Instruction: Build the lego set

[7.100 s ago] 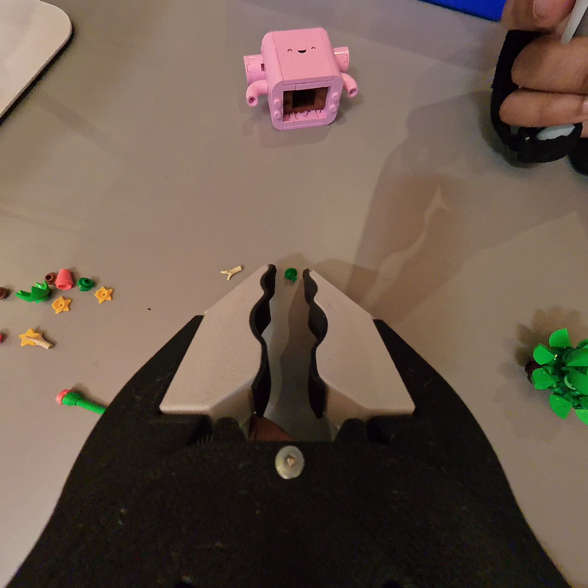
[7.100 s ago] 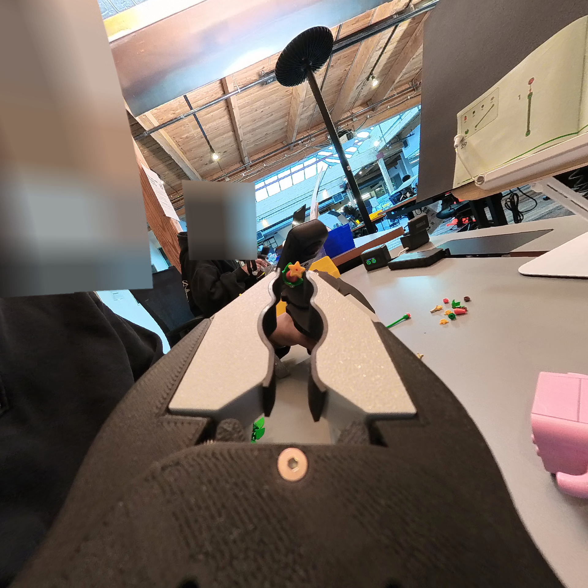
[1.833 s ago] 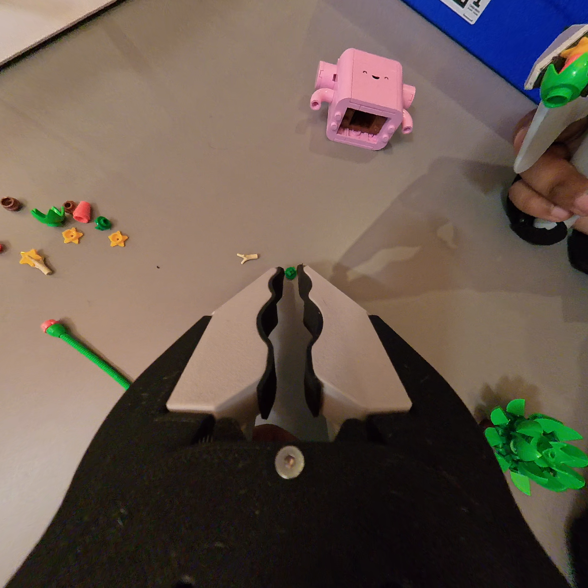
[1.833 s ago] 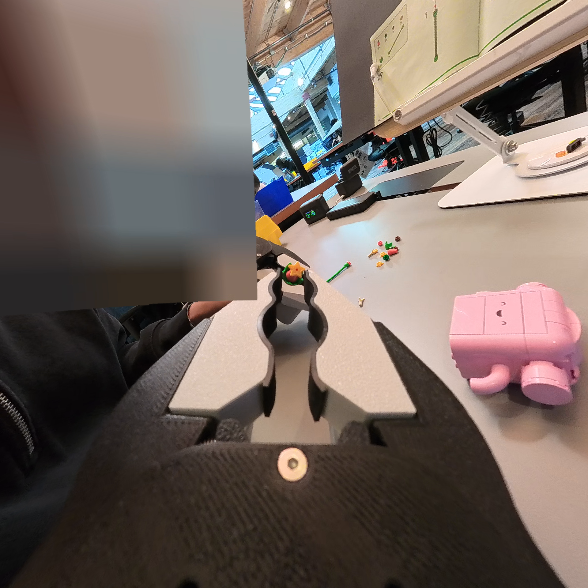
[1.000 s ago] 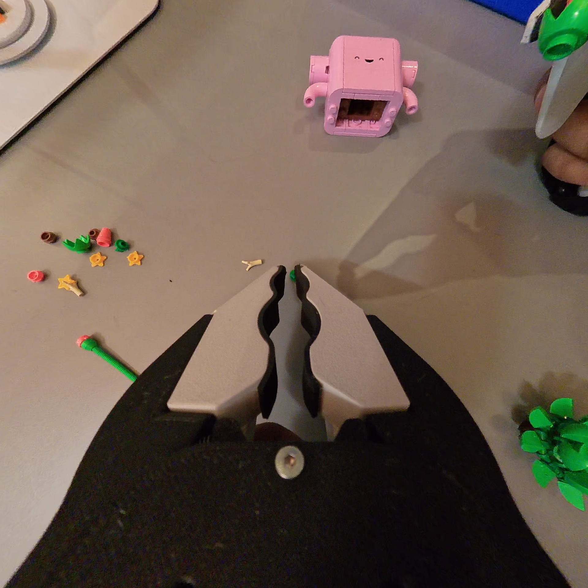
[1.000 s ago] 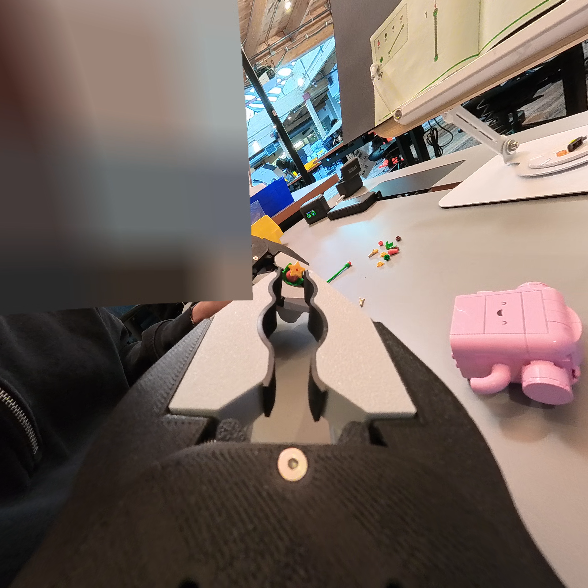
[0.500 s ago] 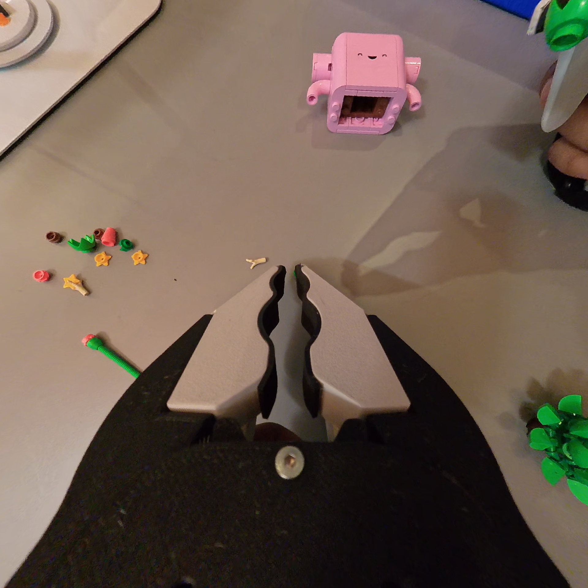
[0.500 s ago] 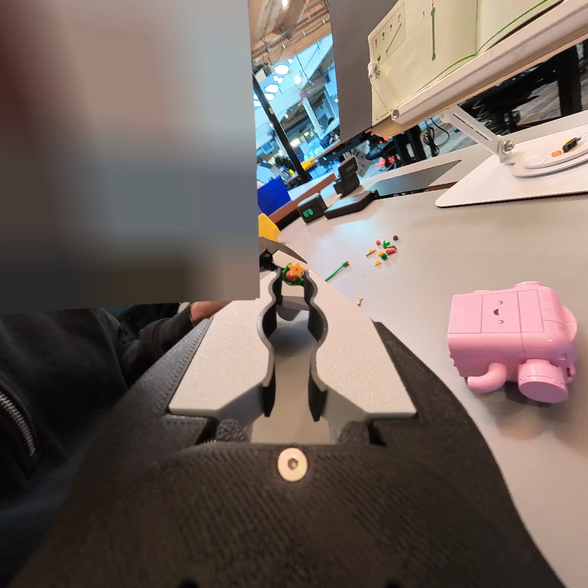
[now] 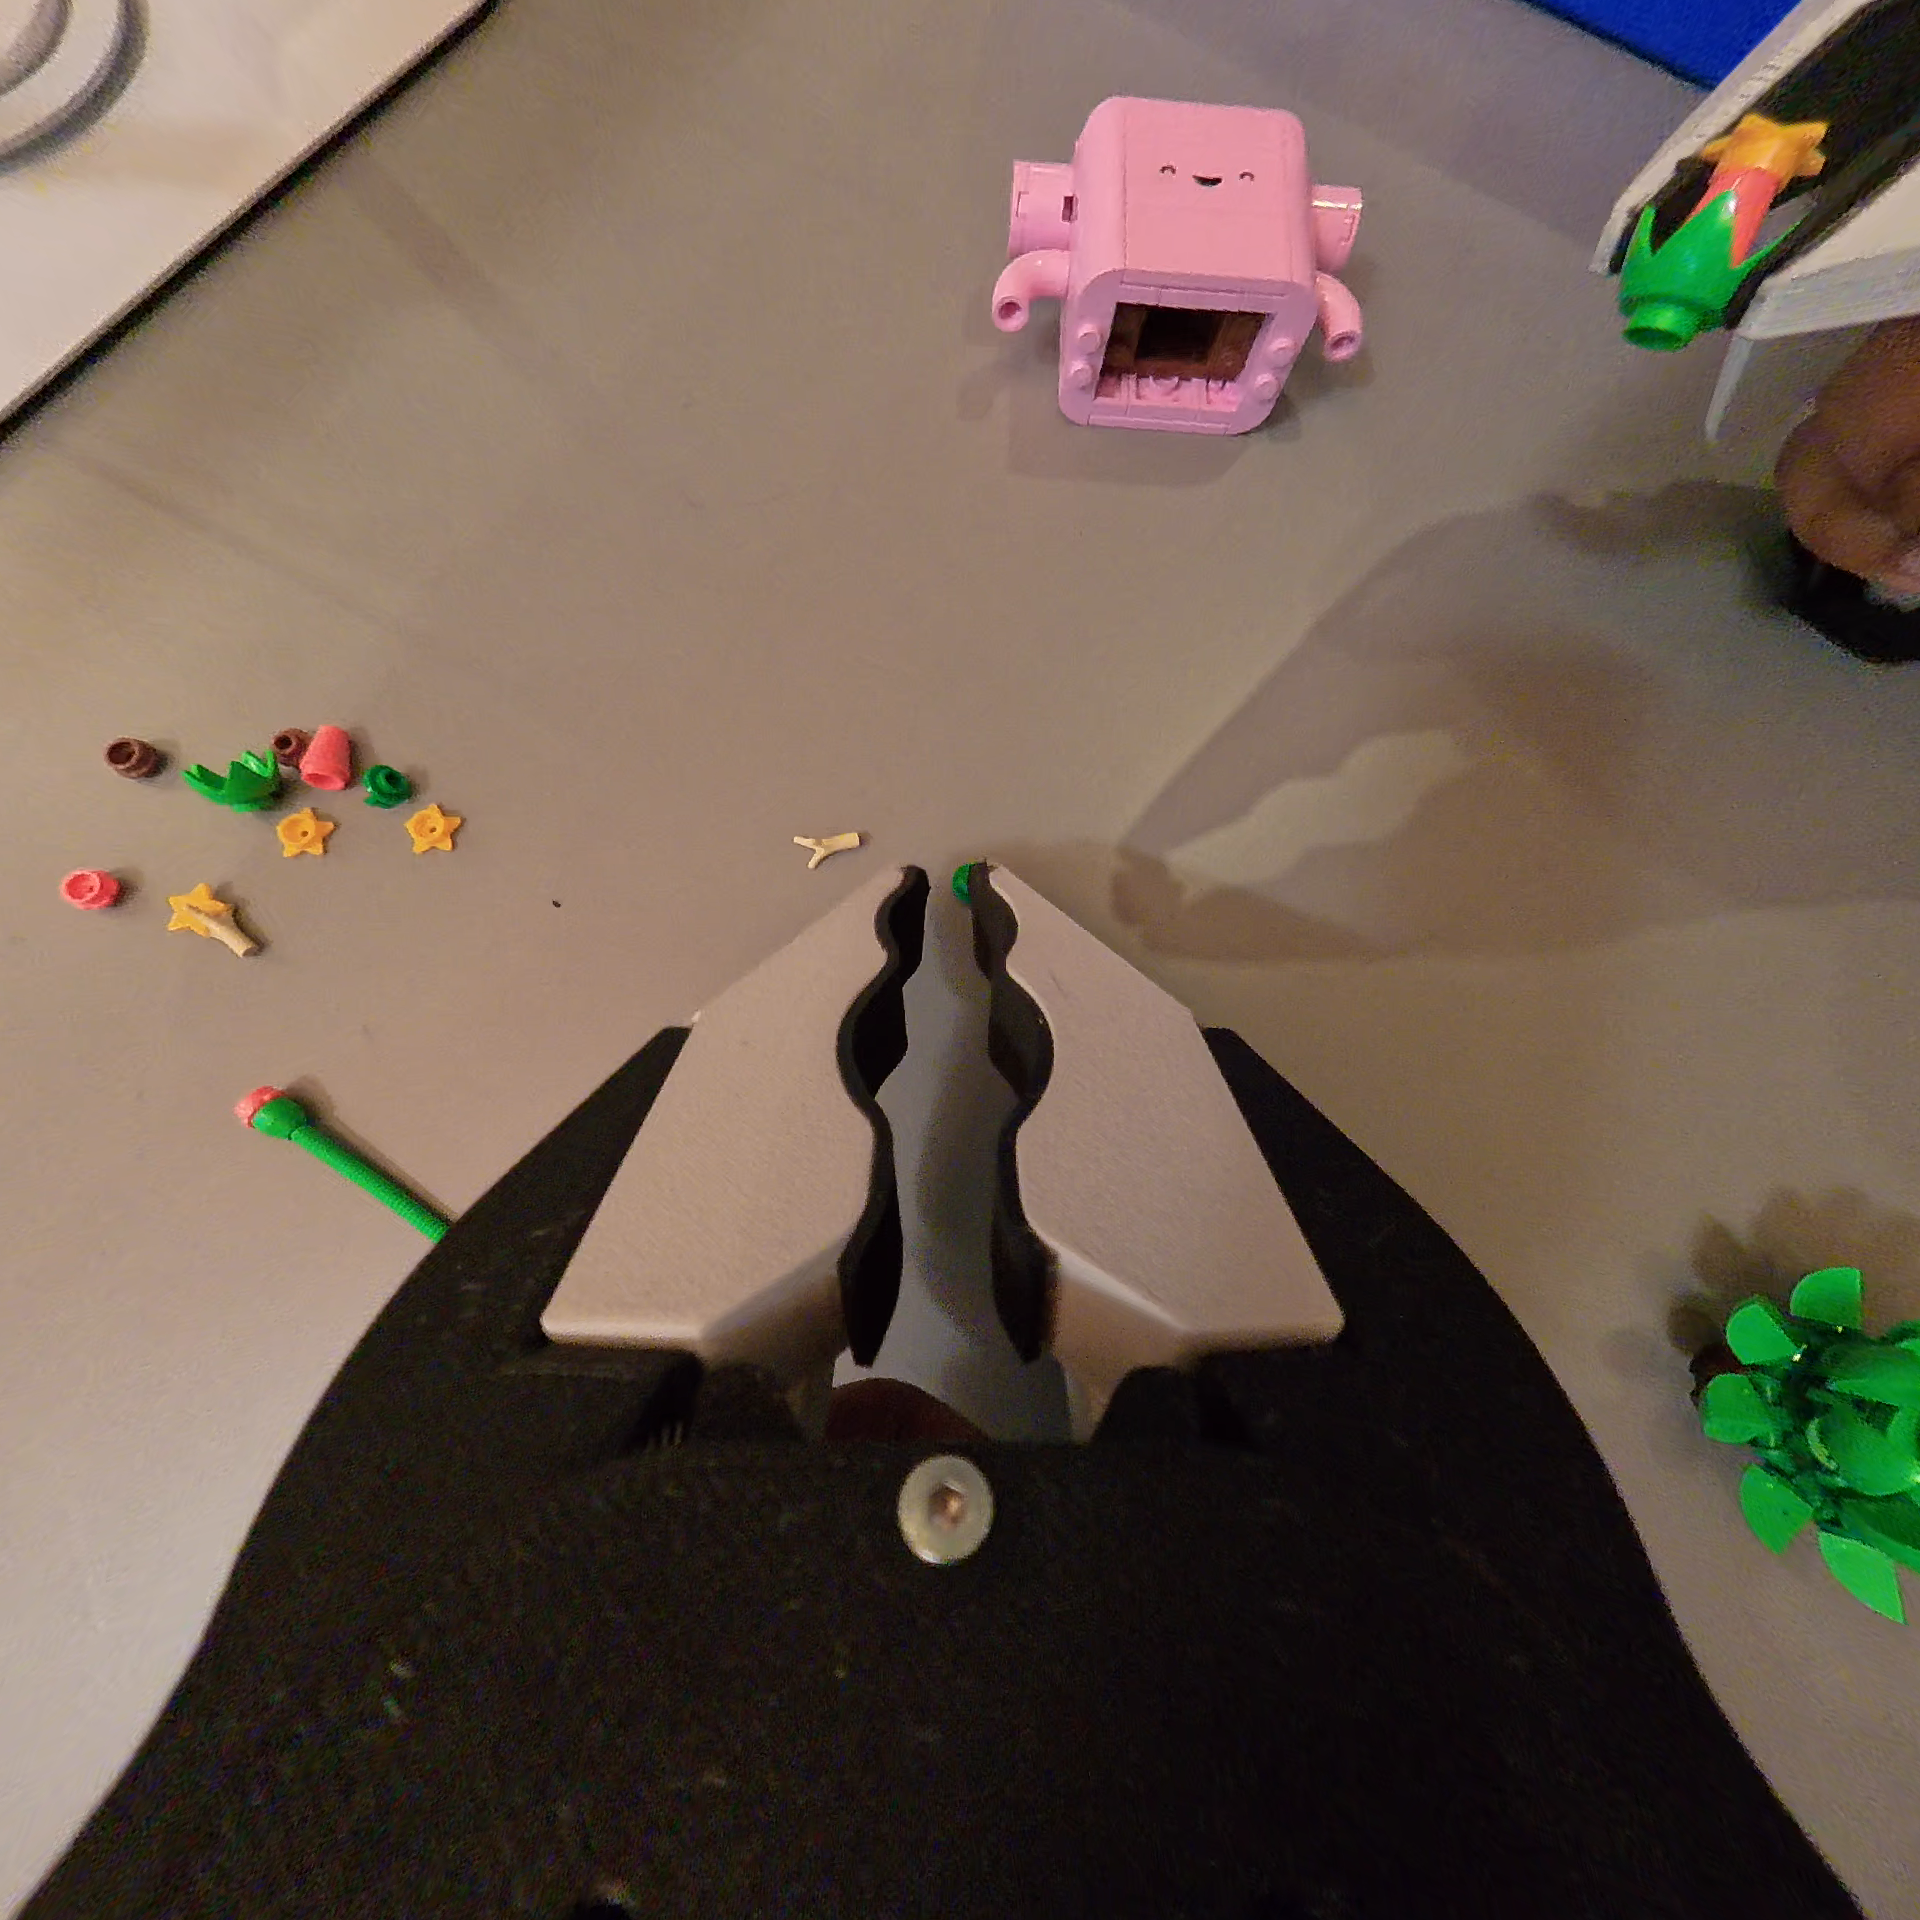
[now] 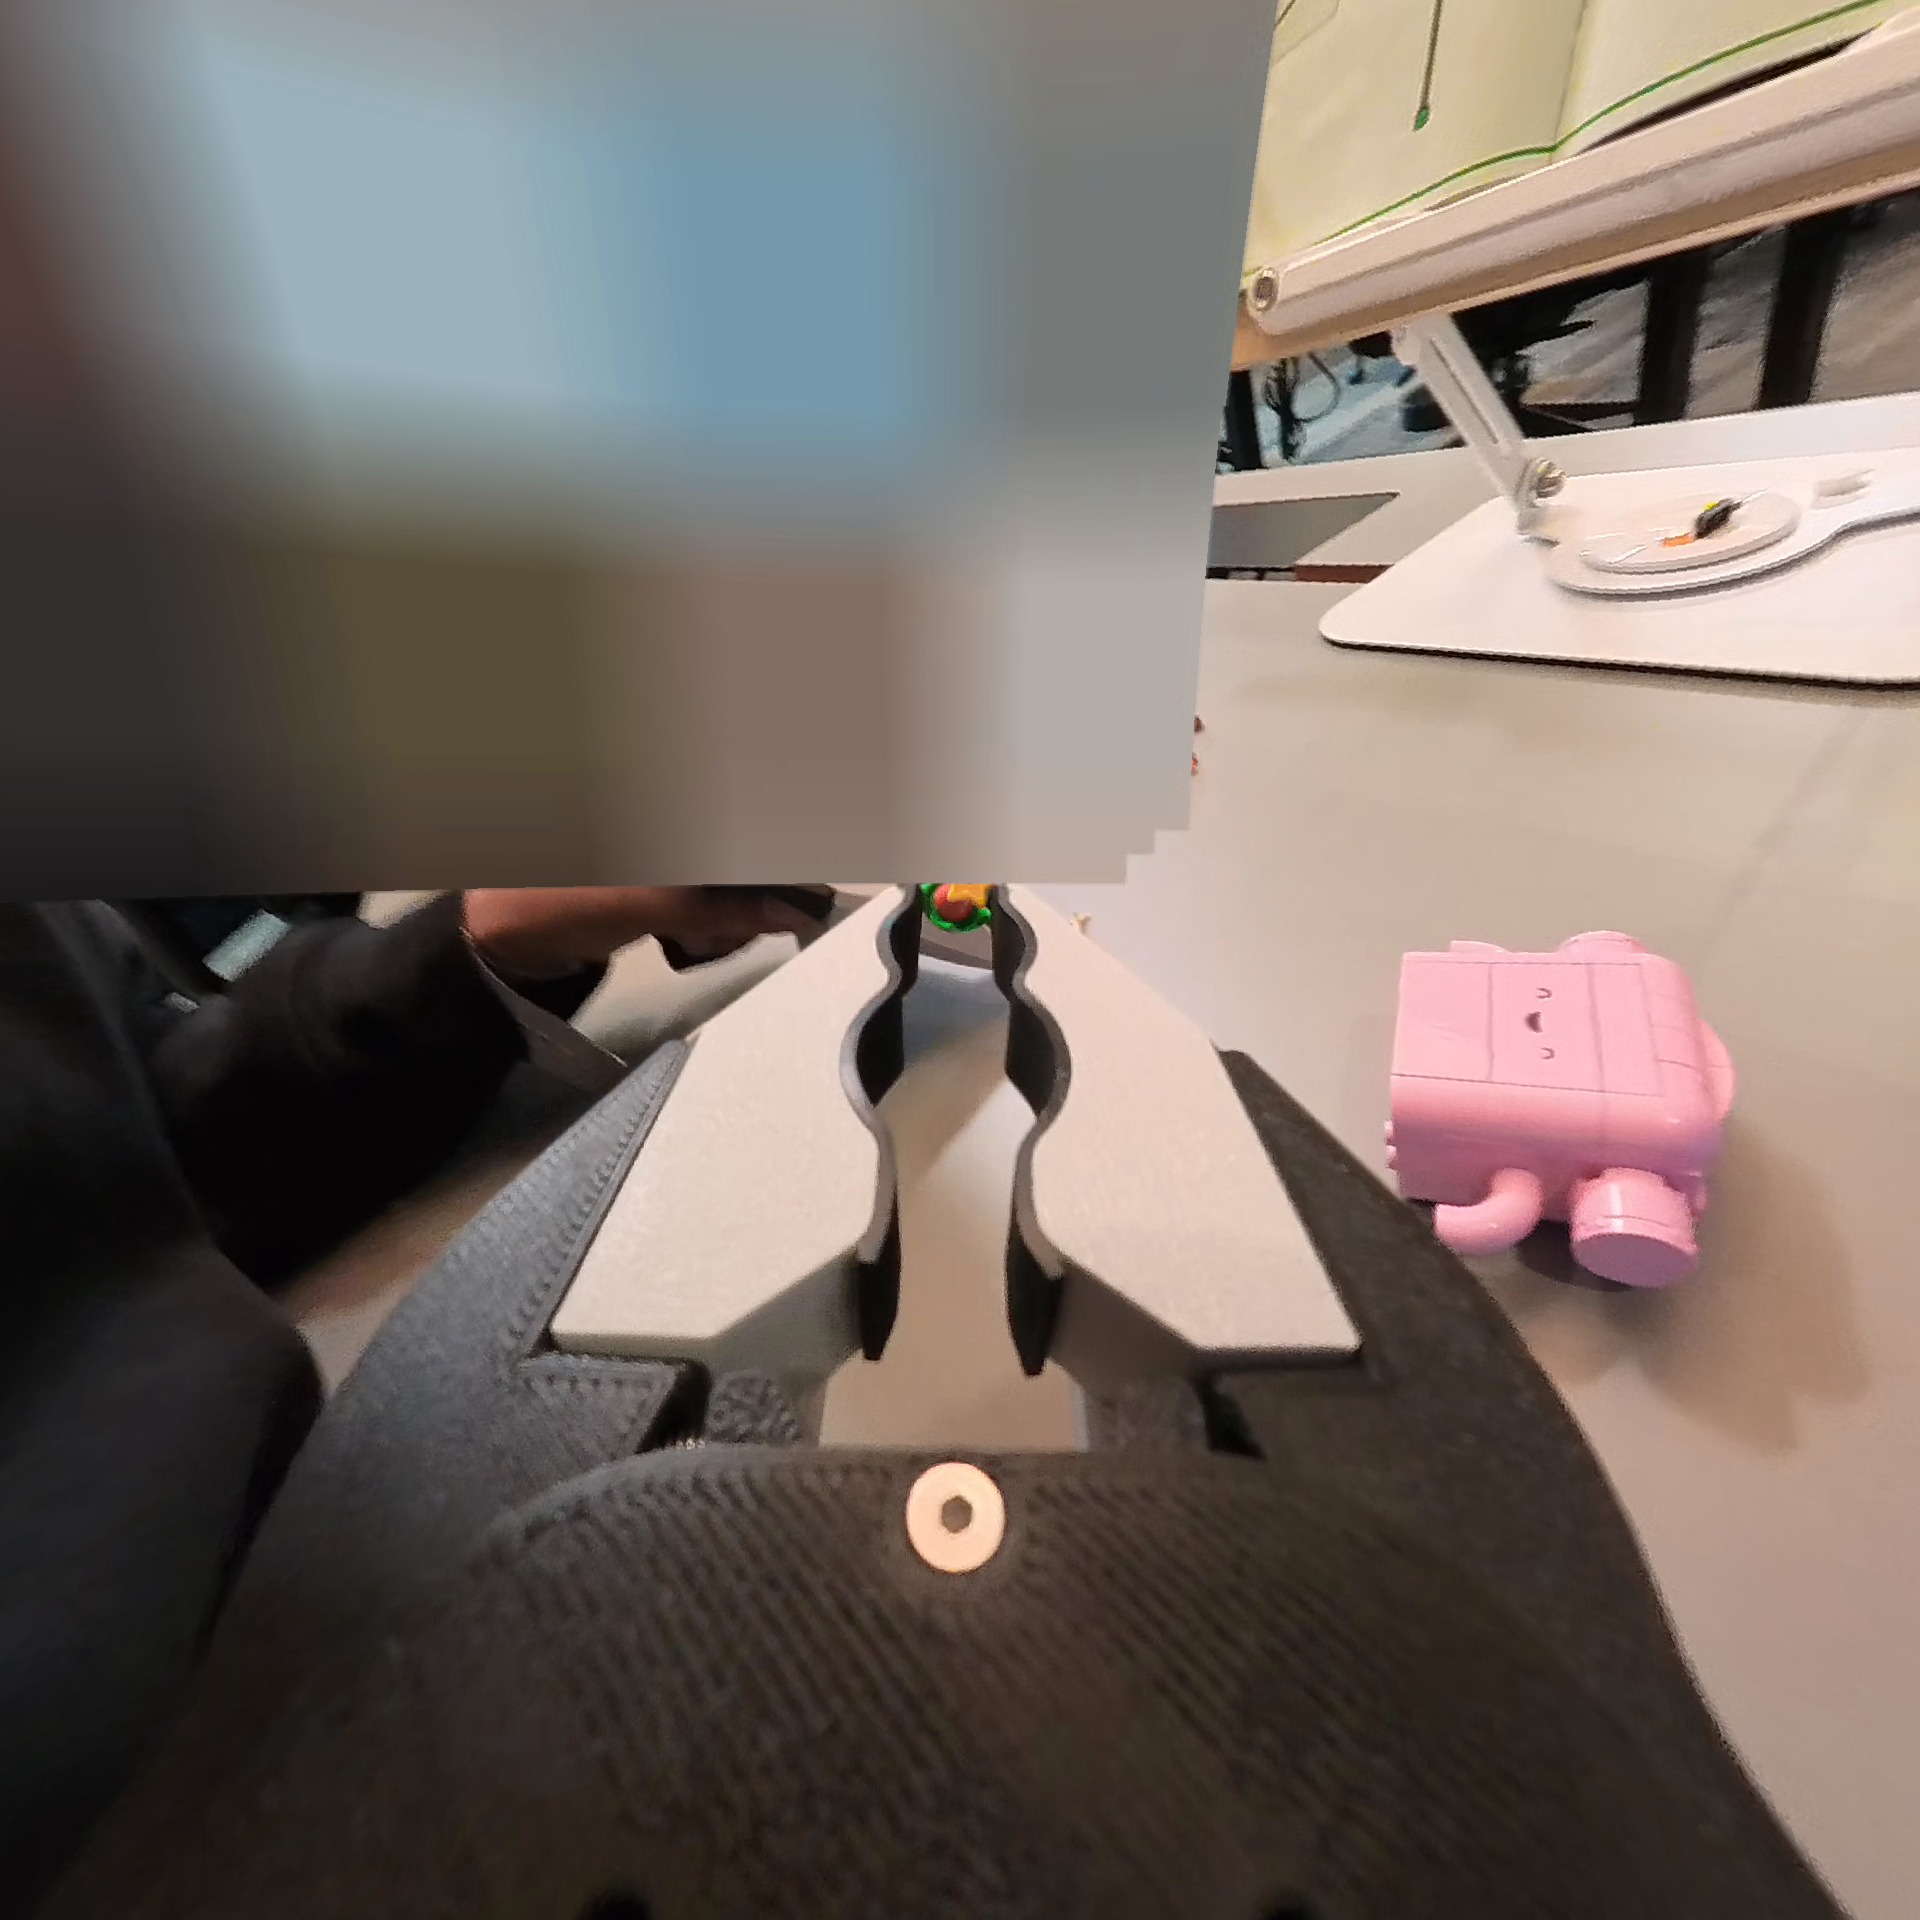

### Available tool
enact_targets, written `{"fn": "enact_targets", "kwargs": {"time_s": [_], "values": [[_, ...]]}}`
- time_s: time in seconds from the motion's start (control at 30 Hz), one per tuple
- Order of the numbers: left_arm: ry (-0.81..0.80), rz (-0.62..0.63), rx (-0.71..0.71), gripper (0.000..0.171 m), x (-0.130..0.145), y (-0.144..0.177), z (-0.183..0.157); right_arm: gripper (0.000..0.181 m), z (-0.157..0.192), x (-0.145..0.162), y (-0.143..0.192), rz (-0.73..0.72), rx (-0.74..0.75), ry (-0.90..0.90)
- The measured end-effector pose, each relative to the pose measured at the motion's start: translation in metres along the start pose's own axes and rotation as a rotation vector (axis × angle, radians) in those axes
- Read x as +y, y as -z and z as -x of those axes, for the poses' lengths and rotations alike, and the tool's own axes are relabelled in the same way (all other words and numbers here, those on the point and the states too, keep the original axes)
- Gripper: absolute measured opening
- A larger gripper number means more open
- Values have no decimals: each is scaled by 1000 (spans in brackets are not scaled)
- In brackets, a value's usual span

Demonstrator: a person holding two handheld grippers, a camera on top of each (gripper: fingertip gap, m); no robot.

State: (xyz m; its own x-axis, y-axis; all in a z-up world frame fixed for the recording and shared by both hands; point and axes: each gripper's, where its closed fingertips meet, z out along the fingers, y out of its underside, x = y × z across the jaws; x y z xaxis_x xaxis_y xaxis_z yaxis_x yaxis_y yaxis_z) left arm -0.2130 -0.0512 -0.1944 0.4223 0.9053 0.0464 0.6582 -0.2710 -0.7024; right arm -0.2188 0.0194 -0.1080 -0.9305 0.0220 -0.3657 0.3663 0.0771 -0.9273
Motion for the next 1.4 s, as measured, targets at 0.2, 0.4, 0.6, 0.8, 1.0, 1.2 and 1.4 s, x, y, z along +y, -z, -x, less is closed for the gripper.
{"fn": "enact_targets", "kwargs": {"time_s": [0.2,0.4,0.6,0.8,1.0,1.2,1.4], "values": [[1,6,12,9,2,1,0,11,1,7,-4,60,49,105],[-8,13,49,10,3,0,-6,11,0,6,-3,53,49,100],[-32,27,51,11,5,-2,-8,11,0,6,-3,52,46,94],[-115,70,26,11,8,-1,-3,11,0,8,-4,62,44,100],[-282,98,139,15,-3,8,-9,11,0,7,-3,57,41,95],[-516,327,174,15,9,8,10,12,0,6,-3,51,37,89],[-587,400,318,14,3,6,1,12,0,5,-2,48,34,83]]}}
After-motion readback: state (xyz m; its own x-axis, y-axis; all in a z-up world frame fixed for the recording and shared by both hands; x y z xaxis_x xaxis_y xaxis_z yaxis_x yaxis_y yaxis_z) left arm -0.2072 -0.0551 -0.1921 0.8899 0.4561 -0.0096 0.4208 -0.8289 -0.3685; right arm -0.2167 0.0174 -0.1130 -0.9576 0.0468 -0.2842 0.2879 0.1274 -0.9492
